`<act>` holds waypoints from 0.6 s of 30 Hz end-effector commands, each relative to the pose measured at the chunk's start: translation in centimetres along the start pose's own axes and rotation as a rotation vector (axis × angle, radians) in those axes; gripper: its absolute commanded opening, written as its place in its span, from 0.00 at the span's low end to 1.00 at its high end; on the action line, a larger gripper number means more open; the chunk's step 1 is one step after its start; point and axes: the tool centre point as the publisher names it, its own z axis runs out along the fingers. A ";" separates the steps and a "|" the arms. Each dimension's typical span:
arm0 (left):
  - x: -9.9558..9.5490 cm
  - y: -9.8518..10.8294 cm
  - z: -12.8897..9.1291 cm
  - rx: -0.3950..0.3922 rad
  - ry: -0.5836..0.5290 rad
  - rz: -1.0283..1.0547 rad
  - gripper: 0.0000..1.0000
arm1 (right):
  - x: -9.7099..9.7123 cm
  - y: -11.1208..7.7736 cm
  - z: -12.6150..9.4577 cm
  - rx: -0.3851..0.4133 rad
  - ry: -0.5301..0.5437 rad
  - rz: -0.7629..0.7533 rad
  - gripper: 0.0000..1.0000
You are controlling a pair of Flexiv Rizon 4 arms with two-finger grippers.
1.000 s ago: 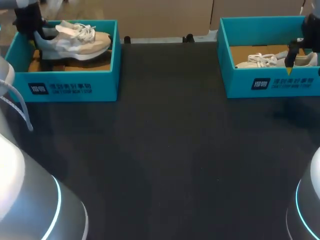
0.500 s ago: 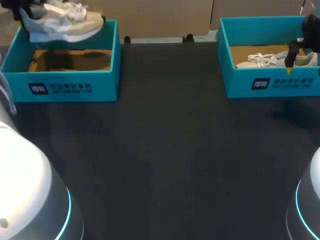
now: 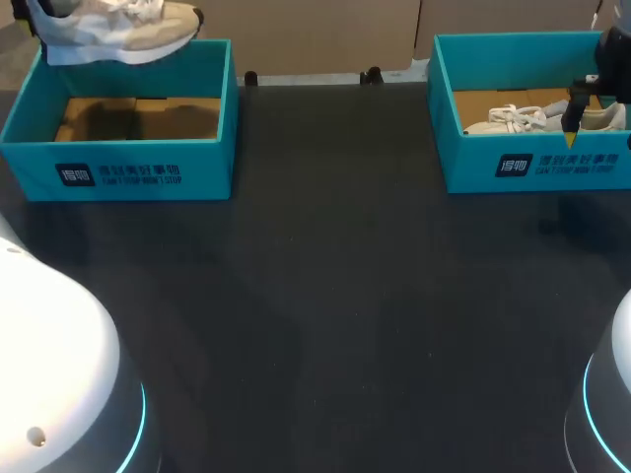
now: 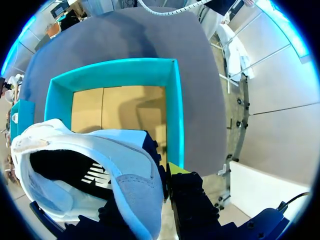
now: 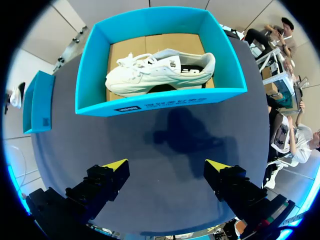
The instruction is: Take the shoe out of the shoebox, open the shoe tongue, remove and reinsert the insole, then place the shoe into the shoebox
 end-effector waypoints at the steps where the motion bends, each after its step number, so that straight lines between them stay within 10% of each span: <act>1: -0.5 -2.5 -2.5 -0.102 -0.019 -0.007 0.00 | 0.0 -0.1 0.0 -0.002 0.001 0.000 1.00; 9: -2.2 -9.2 -9.9 -0.276 0.028 -0.008 0.00 | 0.0 -0.1 0.0 -0.002 0.001 0.000 1.00; 18: -7.9 -18.5 -11.5 -0.333 0.061 0.052 0.00 | 0.0 -0.1 0.0 -0.002 0.001 0.000 1.00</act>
